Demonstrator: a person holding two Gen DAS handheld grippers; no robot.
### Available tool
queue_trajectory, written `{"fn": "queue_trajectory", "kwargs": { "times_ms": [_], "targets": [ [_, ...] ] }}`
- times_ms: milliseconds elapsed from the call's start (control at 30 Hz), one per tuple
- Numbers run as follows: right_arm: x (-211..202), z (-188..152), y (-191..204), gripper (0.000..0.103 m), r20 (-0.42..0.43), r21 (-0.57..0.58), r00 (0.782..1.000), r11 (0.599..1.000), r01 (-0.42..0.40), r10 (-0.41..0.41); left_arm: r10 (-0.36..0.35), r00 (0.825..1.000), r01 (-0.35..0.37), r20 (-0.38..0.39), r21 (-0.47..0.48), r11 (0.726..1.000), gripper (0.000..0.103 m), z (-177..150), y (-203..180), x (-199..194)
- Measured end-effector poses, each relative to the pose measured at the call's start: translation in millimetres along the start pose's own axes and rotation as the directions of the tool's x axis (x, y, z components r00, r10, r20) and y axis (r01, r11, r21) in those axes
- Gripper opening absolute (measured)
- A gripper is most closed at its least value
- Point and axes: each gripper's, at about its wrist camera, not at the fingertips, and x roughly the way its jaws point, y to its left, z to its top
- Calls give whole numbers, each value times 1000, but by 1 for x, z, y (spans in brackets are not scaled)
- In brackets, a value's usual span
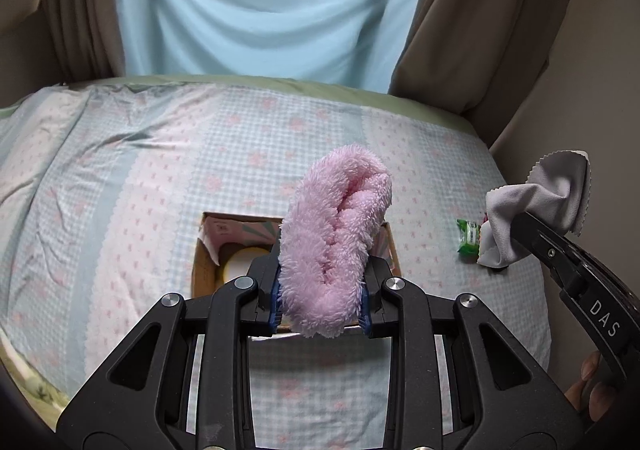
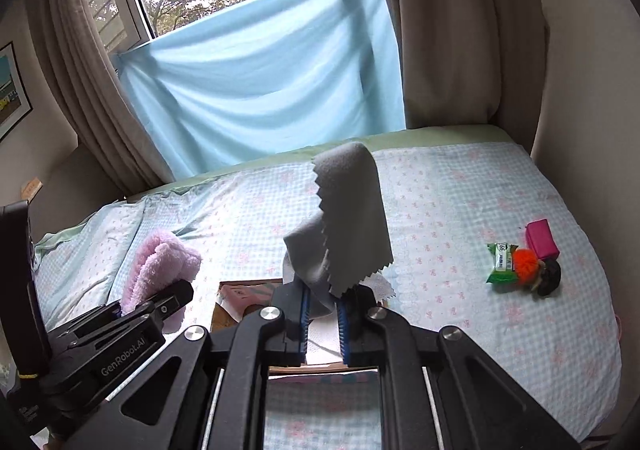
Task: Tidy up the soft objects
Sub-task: 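Carry the pink hair tie and grey cloth with both tools over the box, then open both tools to drop the hair tie and grey cloth into the box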
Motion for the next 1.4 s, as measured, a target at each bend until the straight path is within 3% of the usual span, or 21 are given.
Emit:
{"fn": "queue_trajectory", "kwargs": {
  "times_ms": [200, 333, 433, 667, 800, 1033, 1133, 1200, 1233, 1300, 1333, 1367, 1400],
  "targets": [
    [43, -11, 21, 11, -87, -24, 996, 1000, -10, 8, 26, 997, -26, -77, 5, 1000, 25, 2, 41, 31],
    [81, -20, 24, 11, -187, -34, 982, 999, -14, 7, 48, 986, -46, -160, 18, 999, 25, 1, 59, 68],
    [115, -27, 23, 11, -308, -19, 951, 999, -27, 20, 86, 964, -76, -251, 52, 996, 25, -2, 66, 102],
    [188, -44, 14, 11, -507, -6, 861, 998, -65, 53, 79, 915, -52, -395, 78, 996, 25, -22, 75, 173],
    [229, -56, 10, 11, -596, 7, 799, 995, -99, 83, 95, 867, -41, -489, 120, 992, 25, -39, 70, 216],
    [275, -69, 0, 11, -693, 32, 715, 994, -102, 96, 137, 787, -14, -602, 203, 979, 25, -60, 59, 270],
    [286, -69, -4, 11, -719, 35, 690, 996, -84, 83, 145, 784, -9, -604, 222, 975, 25, -61, 55, 274],
    [291, -67, -8, 11, -717, 68, 689, 995, -78, 103, 145, 785, 0, -603, 233, 972, 25, -61, 52, 273],
    [295, -67, -10, 11, -717, 91, 687, 993, -80, 121, 137, 785, 8, -604, 231, 973, 32, -60, 52, 273],
    [300, -68, -13, 29, -716, 139, 680, 987, -84, 159, 118, 775, 29, -620, 221, 975, 76, -61, 50, 272],
    [302, -68, -15, 70, -715, 159, 678, 984, -76, 168, 116, 781, 32, -614, 225, 974, 102, -61, 48, 269],
    [303, -69, -17, 103, -714, 163, 682, 985, -58, 158, 100, 798, 37, -595, 213, 976, 103, -60, 48, 264],
    [304, -71, -20, 103, -713, 148, 691, 989, -21, 122, 95, 796, 35, -597, 203, 979, 103, -61, 49, 262]
  ]
}}
